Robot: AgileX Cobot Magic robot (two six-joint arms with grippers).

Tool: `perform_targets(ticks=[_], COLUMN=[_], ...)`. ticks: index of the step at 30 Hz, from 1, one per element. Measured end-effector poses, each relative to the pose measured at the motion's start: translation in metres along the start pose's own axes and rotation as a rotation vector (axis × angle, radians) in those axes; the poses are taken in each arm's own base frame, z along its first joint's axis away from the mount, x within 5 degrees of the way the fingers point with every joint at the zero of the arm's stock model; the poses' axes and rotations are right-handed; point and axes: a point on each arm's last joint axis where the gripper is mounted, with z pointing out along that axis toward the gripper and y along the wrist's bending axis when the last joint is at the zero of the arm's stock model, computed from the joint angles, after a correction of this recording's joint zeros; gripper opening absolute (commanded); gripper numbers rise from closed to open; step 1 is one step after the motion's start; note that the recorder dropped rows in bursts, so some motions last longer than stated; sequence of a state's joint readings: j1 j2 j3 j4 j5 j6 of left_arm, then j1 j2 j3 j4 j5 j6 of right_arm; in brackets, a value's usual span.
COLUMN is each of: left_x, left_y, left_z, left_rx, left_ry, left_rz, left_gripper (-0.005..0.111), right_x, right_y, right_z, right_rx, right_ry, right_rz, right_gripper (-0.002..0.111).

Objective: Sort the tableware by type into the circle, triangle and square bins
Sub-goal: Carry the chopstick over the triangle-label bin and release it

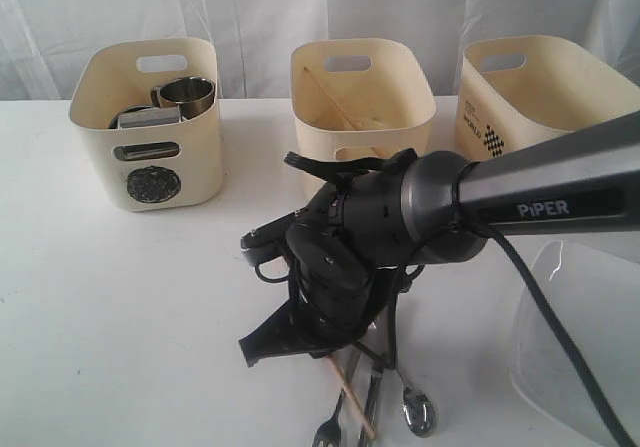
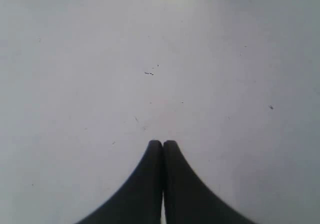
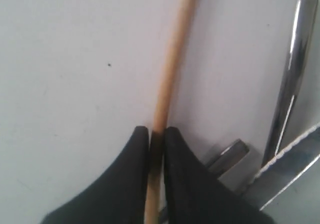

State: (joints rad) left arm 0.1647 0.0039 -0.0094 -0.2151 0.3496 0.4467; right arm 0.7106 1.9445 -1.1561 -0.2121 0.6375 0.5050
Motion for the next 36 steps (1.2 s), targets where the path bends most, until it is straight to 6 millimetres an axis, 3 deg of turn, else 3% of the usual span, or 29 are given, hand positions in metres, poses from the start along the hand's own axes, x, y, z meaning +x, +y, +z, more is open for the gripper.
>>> perform_targets(ticks=[6, 8, 13, 16, 19, 23, 27, 32, 36], left_x=[0.000, 0.000, 0.000, 0.000, 0.000, 0.000, 0.000, 0.000, 0.000], left_y=[0.000, 0.000, 0.000, 0.000, 0.000, 0.000, 0.000, 0.000, 0.000], left_z=[0.000, 0.000, 0.000, 0.000, 0.000, 0.000, 0.000, 0.000, 0.000], left_rx=[0.000, 0.000, 0.000, 0.000, 0.000, 0.000, 0.000, 0.000, 0.000], left_ry=[0.000, 0.000, 0.000, 0.000, 0.000, 0.000, 0.000, 0.000, 0.000], left_rz=[0.000, 0.000, 0.000, 0.000, 0.000, 0.000, 0.000, 0.000, 0.000], left_gripper=[0.000, 0.000, 0.000, 0.000, 0.000, 0.000, 0.000, 0.000, 0.000], right_x=[-0.006, -0.010, -0.032, -0.046, -0.060, -0.076, -0.093, -0.115, -0.127], right_y=[0.003, 0.002, -0.005, -0.018, -0.042, -0.086, -0.127, -0.153, -0.163], right_z=[-0.003, -0.020, -0.134, -0.203, -0.232, -0.229, -0.200, -0.176, -0.135], right_rx=[-0.028, -0.045, -0.169, -0.245, -0.234, -0.153, -0.086, -0.118, -0.136], right_ry=[-0.054, -0.102, -0.447, -0.762, -0.948, -1.024, -1.039, -1.218, -1.229], right_rz=[0.001, 0.007, 0.041, 0.043, 0.056, 0.131, 0.197, 0.200, 0.202], right_gripper=[0.000, 0.000, 0.000, 0.000, 0.000, 0.000, 0.000, 0.000, 0.000])
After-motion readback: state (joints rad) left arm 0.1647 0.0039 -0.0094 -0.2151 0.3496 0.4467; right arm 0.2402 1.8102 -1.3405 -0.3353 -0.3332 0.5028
